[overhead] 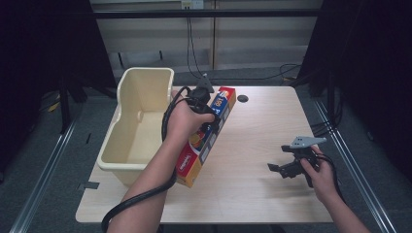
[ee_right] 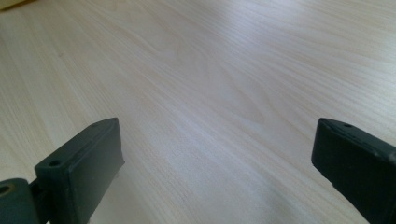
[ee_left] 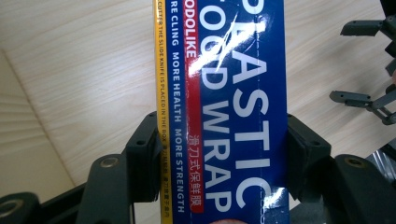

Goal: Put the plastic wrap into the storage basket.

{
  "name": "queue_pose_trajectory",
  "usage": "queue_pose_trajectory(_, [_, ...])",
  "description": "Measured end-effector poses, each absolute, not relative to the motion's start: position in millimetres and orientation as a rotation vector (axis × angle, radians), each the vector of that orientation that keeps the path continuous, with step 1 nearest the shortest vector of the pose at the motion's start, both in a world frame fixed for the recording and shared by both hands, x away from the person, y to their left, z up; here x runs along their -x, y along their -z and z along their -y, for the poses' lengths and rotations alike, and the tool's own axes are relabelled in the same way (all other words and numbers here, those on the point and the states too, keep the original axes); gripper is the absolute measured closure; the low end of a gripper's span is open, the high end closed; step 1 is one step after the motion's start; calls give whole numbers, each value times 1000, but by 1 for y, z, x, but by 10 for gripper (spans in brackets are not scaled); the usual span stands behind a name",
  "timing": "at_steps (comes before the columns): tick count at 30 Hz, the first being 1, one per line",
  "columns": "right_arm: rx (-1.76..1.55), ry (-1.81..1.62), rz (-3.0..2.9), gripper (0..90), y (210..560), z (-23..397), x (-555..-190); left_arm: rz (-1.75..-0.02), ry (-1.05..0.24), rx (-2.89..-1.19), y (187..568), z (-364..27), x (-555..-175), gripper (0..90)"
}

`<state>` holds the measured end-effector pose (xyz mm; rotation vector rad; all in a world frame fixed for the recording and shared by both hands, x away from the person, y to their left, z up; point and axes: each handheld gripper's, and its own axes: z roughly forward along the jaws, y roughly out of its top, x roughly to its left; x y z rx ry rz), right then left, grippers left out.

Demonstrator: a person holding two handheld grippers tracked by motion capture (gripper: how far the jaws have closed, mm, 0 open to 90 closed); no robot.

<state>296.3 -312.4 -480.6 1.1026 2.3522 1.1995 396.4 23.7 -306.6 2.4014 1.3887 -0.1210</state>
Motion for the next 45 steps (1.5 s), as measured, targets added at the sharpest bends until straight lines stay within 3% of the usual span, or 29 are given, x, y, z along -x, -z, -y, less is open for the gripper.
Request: queue_pose_trajectory(45, [-1087,-1208,-2356,17,479,312,-295,-1561,92,-2288,242,-95,-410,407])
